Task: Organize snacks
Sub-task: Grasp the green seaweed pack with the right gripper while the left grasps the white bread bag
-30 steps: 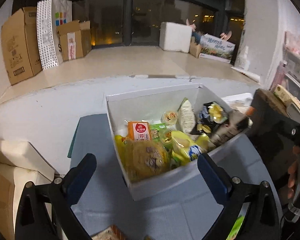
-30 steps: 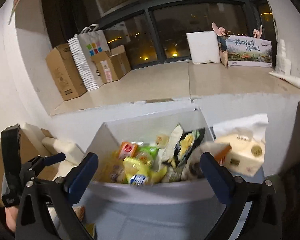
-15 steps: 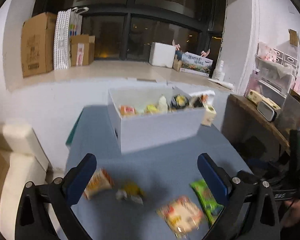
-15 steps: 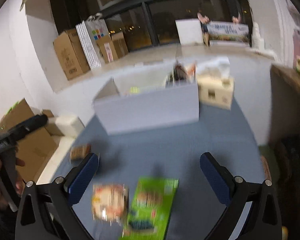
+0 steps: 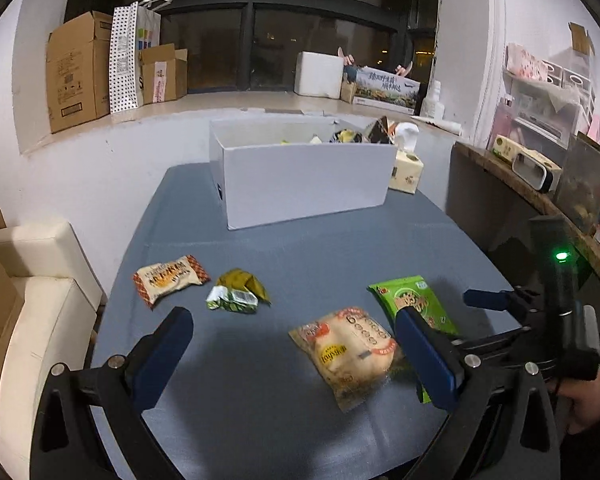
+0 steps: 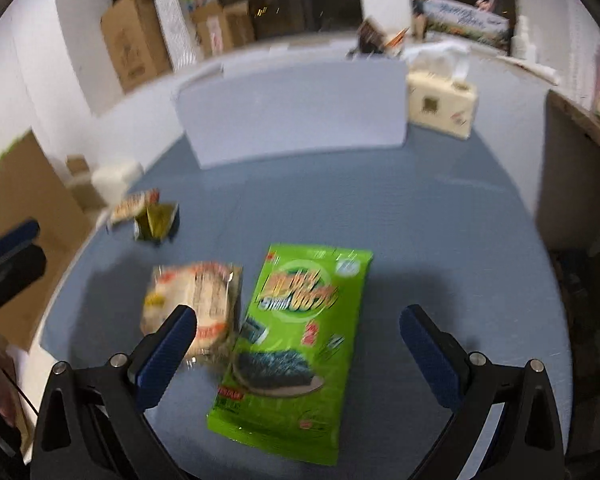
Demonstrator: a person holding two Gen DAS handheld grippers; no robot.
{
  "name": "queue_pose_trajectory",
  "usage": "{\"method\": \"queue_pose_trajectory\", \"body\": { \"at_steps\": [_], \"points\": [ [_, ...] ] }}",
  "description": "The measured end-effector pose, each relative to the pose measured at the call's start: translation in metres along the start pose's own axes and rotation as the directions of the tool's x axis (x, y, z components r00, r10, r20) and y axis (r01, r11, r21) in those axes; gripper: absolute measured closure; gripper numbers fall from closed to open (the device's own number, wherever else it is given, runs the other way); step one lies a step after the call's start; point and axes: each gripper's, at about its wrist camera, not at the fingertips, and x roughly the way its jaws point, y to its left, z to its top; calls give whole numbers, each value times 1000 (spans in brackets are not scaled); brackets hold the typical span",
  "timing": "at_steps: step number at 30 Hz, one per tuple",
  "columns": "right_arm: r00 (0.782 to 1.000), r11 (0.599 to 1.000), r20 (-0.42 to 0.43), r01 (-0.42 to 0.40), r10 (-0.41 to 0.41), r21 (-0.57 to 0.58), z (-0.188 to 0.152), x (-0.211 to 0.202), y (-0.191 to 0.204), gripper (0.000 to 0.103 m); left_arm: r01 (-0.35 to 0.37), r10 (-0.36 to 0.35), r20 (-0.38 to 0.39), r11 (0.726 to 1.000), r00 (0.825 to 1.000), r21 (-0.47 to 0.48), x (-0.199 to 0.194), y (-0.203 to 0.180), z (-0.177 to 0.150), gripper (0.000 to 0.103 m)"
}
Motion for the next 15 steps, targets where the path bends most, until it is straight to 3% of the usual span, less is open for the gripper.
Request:
{"method": "queue_pose_trajectory", "body": {
  "at_steps": [8,9,10,11,15],
  "points": [
    [995,1000,-97,16,-15,14,-5,26,-5,2,3,-2,-29,1000,1000,27,10,-9,-7,0],
    [996,1000,-86,27,-25,15,-5,25,-6,8,3,-2,-31,1000,1000,27,10,-9,-7,0],
    [996,999,-78,41,-40,11,-5,23,-7,26,2,-2,-32,1000,999,25,11,-9,-8,0],
    [997,999,-69,44,-43,11,-4,22,-8,31,3,-2,-34,1000,999,23,11,-9,-8,0],
    [999,999,-43,7,-6,38,-6,15,-12,33,2,-1,-45,1000,999,20,16,-9,-9,0]
  ]
}}
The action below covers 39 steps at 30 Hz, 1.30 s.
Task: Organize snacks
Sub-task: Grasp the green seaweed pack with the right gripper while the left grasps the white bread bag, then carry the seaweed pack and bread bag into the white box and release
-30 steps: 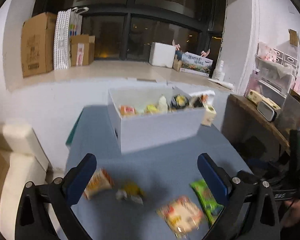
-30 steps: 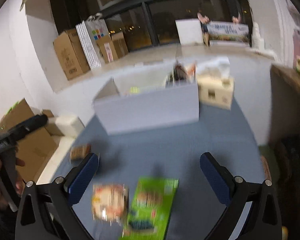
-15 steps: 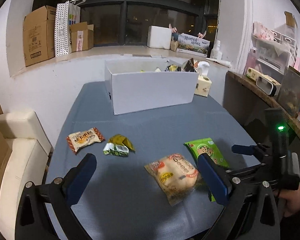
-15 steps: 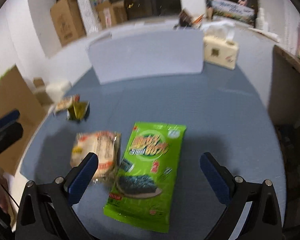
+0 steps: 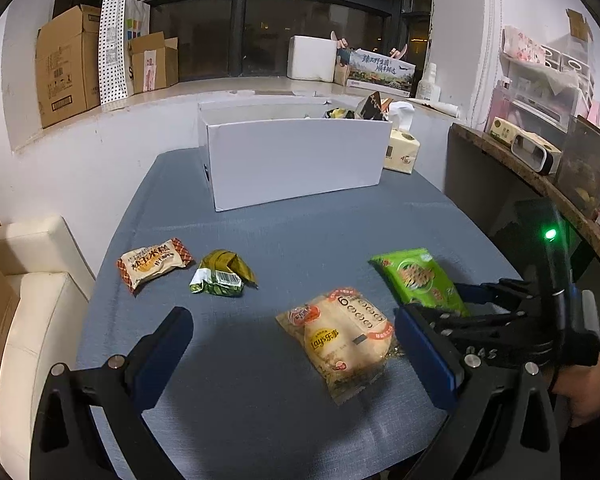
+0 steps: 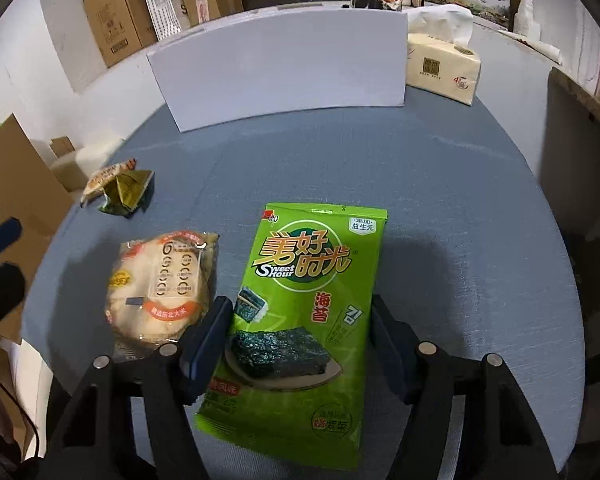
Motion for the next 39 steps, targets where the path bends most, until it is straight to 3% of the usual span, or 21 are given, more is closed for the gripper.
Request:
{"method": "queue_pose_trajectory", "body": {
  "at_steps": [6,8,10,13,18,27,28,29,31,39],
  "points": [
    [990,1000,141,7,-8,10,4,-36,-5,33,47,-47,-26,999,999,-2,13,-8,0,0],
    [982,1000,187,14,-17,18,7,-44,-5,33,69,-69,-74,998,995,0,27,-16,0,0],
    [973,999,227,27,-32,23,9,-58,-10,33,41,-40,-109,999,993,5,41,-27,-1,0],
    [962,998,270,45,-52,31,9,-71,-16,33,72,-69,-160,997,985,11,61,-38,-3,0],
    [953,997,295,48,-62,56,4,-81,-26,33,17,-5,-214,998,977,55,88,-52,-11,0],
    [956,998,291,32,-47,55,2,-80,-27,33,22,-16,-217,999,976,29,95,-45,-11,1],
    [955,998,292,33,-47,53,2,-80,-26,33,35,-30,-212,999,977,20,95,-43,-11,5],
    [956,998,291,32,-46,52,1,-79,-25,33,50,-47,-210,999,977,10,94,-41,-11,17],
    [956,998,290,31,-44,50,1,-79,-25,33,68,-69,-193,998,979,-10,88,-37,-9,24],
    [953,999,301,12,-21,32,4,-81,-26,33,110,-111,-74,994,991,-23,49,-27,17,26]
  ]
}}
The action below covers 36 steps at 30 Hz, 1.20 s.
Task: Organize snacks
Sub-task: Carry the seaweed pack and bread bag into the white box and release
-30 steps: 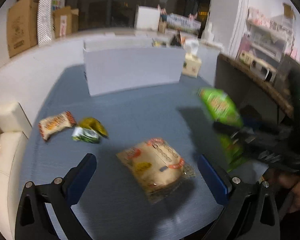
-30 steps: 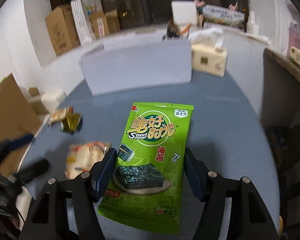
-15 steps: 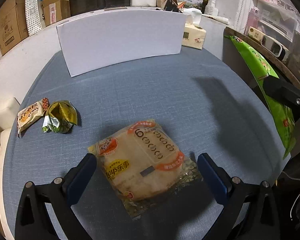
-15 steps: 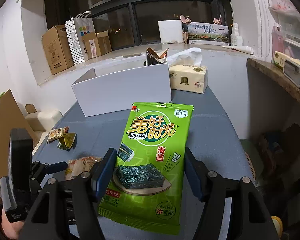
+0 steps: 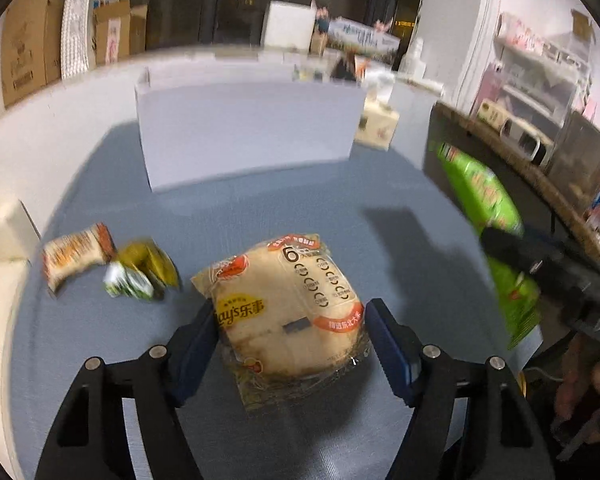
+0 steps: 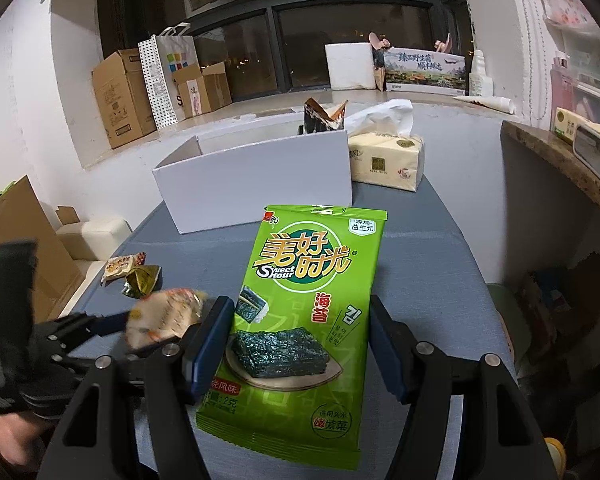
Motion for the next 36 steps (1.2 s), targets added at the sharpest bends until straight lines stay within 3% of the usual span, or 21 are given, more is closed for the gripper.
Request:
{"method": "queue_pose_trajectory", "body": {
  "at_steps": [7,14,20,27,29,30,31,34,36],
  "points": [
    [994,995,63,-86,89,-59,40,-3,12,33,6,-6,146,1000,989,2,-38,13,58,26],
    [984,987,122,-121,133,-104,127,24,26,33,-10,12,253,1000,967,-8,-47,38,139,26],
    [992,986,29,-119,123,-114,197,92,39,32,-47,46,216,999,975,-1,3,60,199,26],
    [994,991,-50,-96,92,-89,231,158,27,32,-83,87,151,996,985,-33,53,86,224,26],
    [993,990,-49,-112,108,-86,237,168,27,28,-114,116,132,993,984,-24,62,89,225,18],
    [992,989,-55,-117,113,-89,239,173,28,18,-126,129,110,992,986,-31,68,93,226,14],
    [992,989,-69,-115,108,-93,240,178,29,2,-120,123,93,992,988,-45,72,96,226,4],
    [997,995,-48,-62,59,-75,240,180,24,0,-111,117,77,991,990,-70,73,104,218,0],
    [995,995,-50,-88,86,-53,237,179,20,0,-118,123,86,991,989,-64,68,109,210,0]
  ]
}}
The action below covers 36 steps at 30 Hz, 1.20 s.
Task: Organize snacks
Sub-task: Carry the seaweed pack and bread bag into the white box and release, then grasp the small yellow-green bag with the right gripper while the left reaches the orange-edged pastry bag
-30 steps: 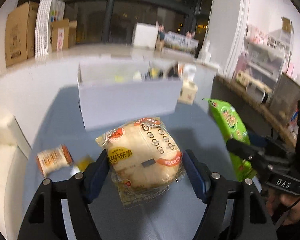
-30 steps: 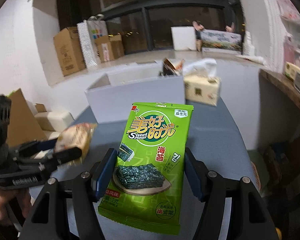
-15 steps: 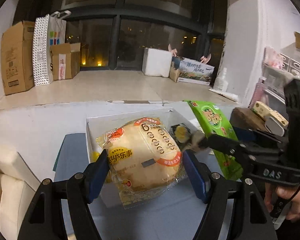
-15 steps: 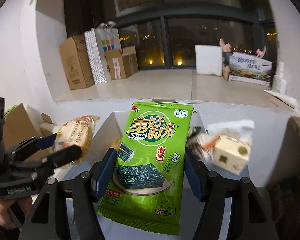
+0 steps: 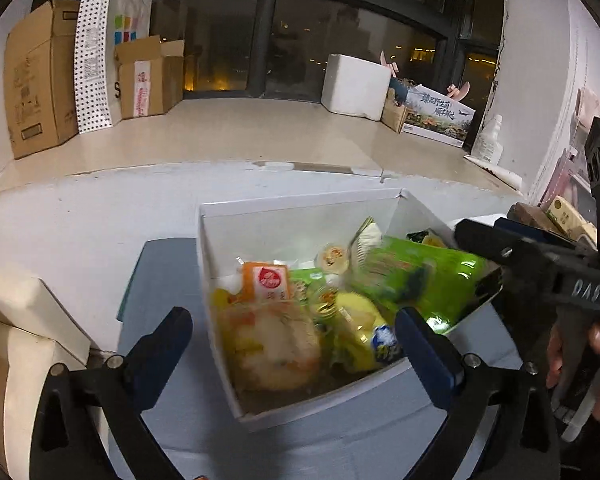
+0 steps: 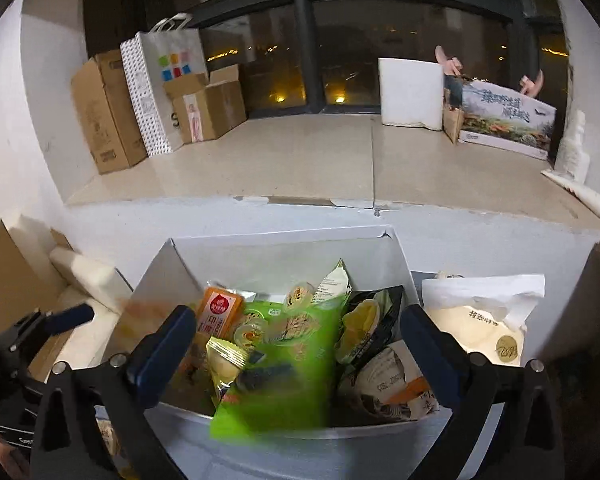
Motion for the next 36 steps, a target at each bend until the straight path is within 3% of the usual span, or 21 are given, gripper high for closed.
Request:
{"method": "queue_pose_trajectory", "body": {
  "at_steps": [8,12,16,21,25,33,36],
  "points": [
    [995,999,93,-32,34,-20,-21,-40,7,0,29,-29,53,1000,998,-2,-46,16,-22,0],
    [978,985,128,-158,167,-73,-50,-77,28,0,31,-37,105,998,994,54,-91,13,-44,0],
    [964,967,126,-217,234,-136,-89,-102,52,0,28,-40,156,997,987,76,-134,12,-73,0],
    [949,940,61,-298,311,-166,-147,-113,82,0,24,-37,170,997,985,74,-174,5,-126,0],
    [952,935,24,-296,306,-194,-182,-108,101,0,32,-37,141,999,989,43,-187,5,-169,0],
    [938,918,-84,-348,338,-193,-206,-73,130,0,27,-27,119,1000,992,0,-203,10,-218,0],
    [926,908,-127,-375,357,-186,-207,-56,141,0,-25,29,115,999,993,-34,-204,17,-224,0]
  ]
}}
